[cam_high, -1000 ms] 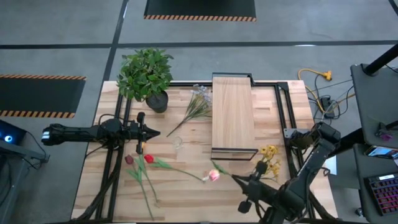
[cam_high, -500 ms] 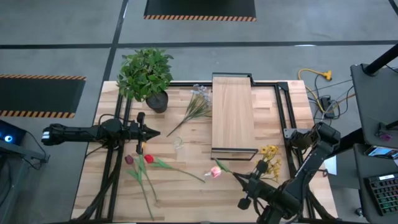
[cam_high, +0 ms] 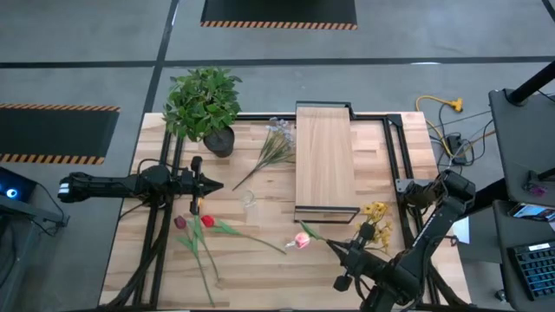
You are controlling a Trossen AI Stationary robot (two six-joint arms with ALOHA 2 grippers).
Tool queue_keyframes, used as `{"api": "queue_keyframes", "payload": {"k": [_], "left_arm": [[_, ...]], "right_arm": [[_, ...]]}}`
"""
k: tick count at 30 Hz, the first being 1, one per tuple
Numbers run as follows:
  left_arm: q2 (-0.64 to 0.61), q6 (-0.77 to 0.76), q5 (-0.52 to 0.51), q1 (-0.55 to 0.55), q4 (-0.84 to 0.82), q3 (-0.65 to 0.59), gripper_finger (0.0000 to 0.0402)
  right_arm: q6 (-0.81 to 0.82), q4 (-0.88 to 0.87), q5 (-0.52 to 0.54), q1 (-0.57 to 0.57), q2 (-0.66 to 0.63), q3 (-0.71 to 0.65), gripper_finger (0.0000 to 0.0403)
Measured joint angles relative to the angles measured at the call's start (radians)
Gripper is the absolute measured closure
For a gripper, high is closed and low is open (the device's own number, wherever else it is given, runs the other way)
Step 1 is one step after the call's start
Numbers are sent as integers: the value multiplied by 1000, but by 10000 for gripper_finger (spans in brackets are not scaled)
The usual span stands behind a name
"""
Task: Pick and place flowers into a vace then onto a shelf
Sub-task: Put the pink tulip into the right transparent vase
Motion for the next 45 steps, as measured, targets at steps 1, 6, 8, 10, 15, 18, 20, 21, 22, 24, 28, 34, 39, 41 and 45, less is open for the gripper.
{"api": "queue_keyframes", "payload": {"k": [1, 6, 8, 10, 15, 18, 20, 21, 22, 24, 28, 34, 39, 41, 45], "left_arm": [[0, 0, 0, 0, 0, 0, 402], [0, 0, 0, 0, 0, 0, 402], [0, 0, 0, 0, 0, 0, 402], [0, 0, 0, 0, 0, 0, 402], [0, 0, 0, 0, 0, 0, 402], [0, 0, 0, 0, 0, 0, 402], [0, 0, 0, 0, 0, 0, 402], [0, 0, 0, 0, 0, 0, 402], [0, 0, 0, 0, 0, 0, 402], [0, 0, 0, 0, 0, 0, 402], [0, 0, 0, 0, 0, 0, 402], [0, 0, 0, 0, 0, 0, 402], [0, 0, 0, 0, 0, 0, 402], [0, 0, 0, 0, 0, 0, 402], [0, 0, 0, 0, 0, 0, 402]], "right_arm": [[8, -10, 8, 0, 0, 0, 394], [16, -20, 14, 0, 0, 0, 394], [33, -20, 14, 0, 0, -3, 394], [48, -22, 14, 0, 0, -14, 394], [111, -28, 21, 5, 0, -46, 394], [138, -27, 39, 11, 0, -55, 394], [144, -28, 43, 17, 0, -57, 394], [144, -27, 48, 19, 0, -57, 394], [146, -28, 58, 21, 0, -57, 394], [163, -31, 70, 24, 0, -56, 394], [182, -34, 89, 28, 0, -56, 394], [184, -36, 92, 28, -1, -56, 394], [197, -62, 93, 31, -2, -57, 394], [204, -69, 93, 37, -2, -59, 394], [207, -85, 98, 56, -2, -63, 394]]}}
